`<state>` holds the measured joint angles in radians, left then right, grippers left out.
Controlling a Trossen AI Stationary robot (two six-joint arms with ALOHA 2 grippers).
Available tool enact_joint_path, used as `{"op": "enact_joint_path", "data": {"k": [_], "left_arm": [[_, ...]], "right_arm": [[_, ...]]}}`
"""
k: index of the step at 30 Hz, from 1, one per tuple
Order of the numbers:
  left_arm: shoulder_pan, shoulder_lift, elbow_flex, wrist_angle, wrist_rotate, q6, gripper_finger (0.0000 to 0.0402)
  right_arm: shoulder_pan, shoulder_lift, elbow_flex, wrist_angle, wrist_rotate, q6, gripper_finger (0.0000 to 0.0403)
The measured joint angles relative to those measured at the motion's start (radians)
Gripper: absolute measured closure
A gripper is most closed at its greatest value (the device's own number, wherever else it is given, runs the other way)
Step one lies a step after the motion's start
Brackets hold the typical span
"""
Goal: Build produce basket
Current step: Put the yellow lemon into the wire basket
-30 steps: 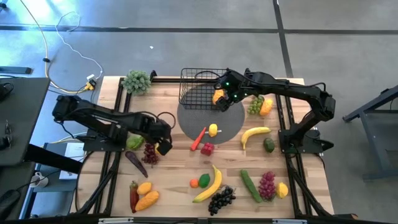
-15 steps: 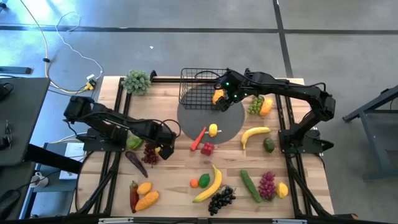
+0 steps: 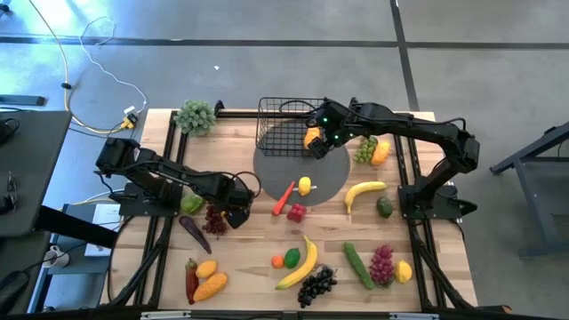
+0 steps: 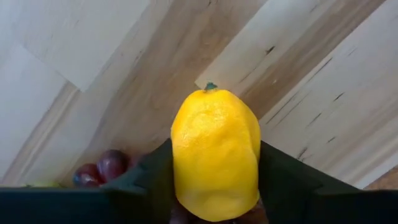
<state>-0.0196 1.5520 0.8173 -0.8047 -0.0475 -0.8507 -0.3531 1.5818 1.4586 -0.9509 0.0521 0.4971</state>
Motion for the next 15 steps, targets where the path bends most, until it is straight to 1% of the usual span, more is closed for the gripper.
{"op": "enact_joint_path", "data": {"k": [2,4,8,12,15], "left_arm": [[0.000,0.000,0.000,0.002,-0.011,0.017,0.0258],[0.000,0.000,0.003,0.000,-0.026,0.033,0.0268],[0.001,-0.035,0.030,0.003,-0.051,0.049,0.0268],[0.013,-0.086,0.072,0.002,-0.080,0.101,0.0266],[0.037,-0.126,0.107,-0.002,-0.122,0.150,0.0266]], "right_arm": [[0.000,0.000,0.000,-0.003,-0.003,0.004,0.0104],[0.000,0.000,0.000,-0.004,-0.016,0.019,0.0104],[0.000,0.000,0.000,-0.005,-0.064,0.030,0.0104],[0.001,0.000,0.000,-0.010,-0.096,0.070,0.0104],[0.012,0.000,0.000,-0.010,-0.123,0.094,0.0104]]}}
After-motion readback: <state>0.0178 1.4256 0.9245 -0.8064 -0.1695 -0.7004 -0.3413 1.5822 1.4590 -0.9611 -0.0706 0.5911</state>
